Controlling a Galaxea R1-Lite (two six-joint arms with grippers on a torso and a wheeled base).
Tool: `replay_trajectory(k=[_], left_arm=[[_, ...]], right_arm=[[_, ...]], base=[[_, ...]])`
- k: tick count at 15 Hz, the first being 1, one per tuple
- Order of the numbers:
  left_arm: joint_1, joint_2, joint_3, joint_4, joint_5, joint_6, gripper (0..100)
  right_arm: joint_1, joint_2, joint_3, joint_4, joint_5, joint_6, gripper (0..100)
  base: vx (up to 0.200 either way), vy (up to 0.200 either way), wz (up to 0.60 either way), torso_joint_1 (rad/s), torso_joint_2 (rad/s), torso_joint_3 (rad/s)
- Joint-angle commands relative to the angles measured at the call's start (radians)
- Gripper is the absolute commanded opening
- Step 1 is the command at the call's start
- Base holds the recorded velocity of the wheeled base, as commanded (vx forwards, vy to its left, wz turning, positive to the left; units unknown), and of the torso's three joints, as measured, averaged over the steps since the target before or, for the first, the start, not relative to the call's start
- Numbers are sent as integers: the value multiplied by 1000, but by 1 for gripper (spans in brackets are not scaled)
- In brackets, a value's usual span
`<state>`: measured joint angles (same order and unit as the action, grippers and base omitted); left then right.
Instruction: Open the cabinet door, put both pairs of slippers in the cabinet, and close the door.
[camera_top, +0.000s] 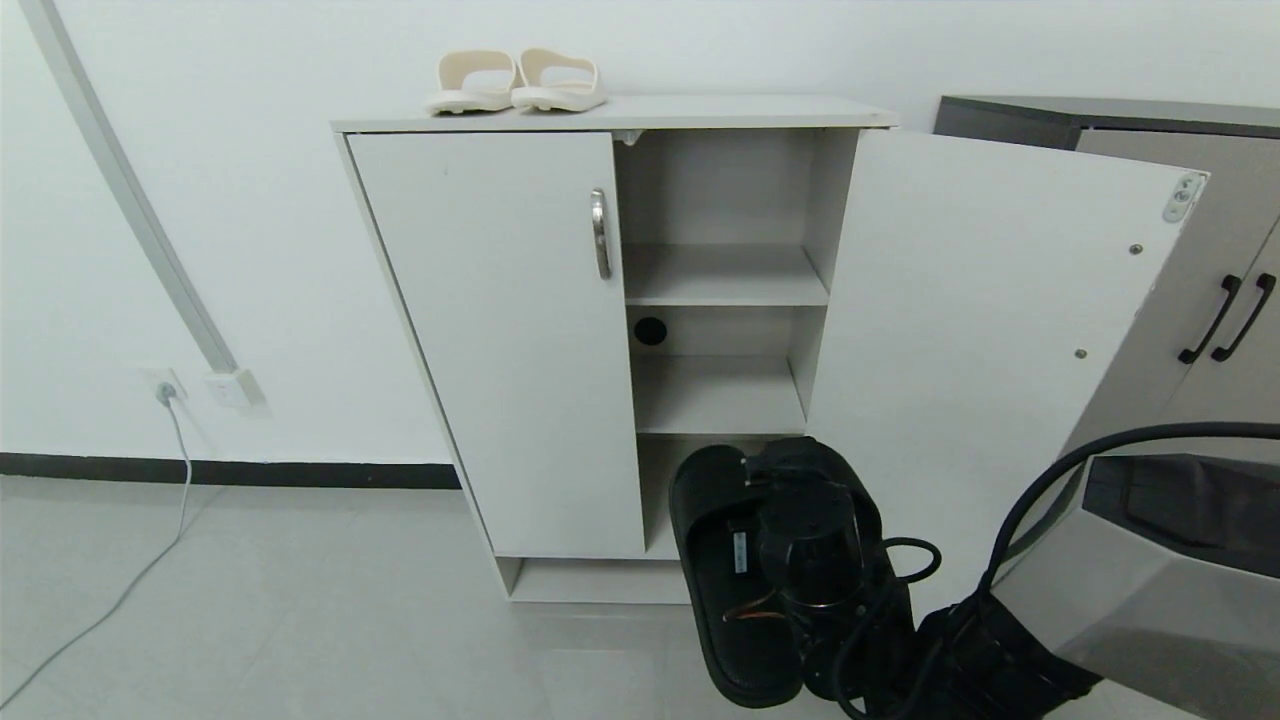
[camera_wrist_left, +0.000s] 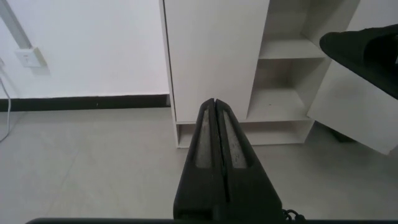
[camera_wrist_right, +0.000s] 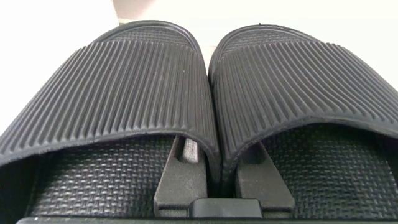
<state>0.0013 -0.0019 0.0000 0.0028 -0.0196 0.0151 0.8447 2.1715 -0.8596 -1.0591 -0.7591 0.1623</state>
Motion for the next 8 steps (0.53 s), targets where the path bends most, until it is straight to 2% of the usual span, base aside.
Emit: replay_trajectory(k=[1, 8], left_arm=[[0, 2, 0, 0, 0, 0, 0], [0, 2, 0, 0, 0, -1, 0]], right_arm=[[-3, 4, 1, -1, -2, 0, 0], [-3, 11, -15, -16, 1, 0, 0]], base=[[0, 0, 0, 0, 0, 0], [0, 0, 0, 0, 0, 0]])
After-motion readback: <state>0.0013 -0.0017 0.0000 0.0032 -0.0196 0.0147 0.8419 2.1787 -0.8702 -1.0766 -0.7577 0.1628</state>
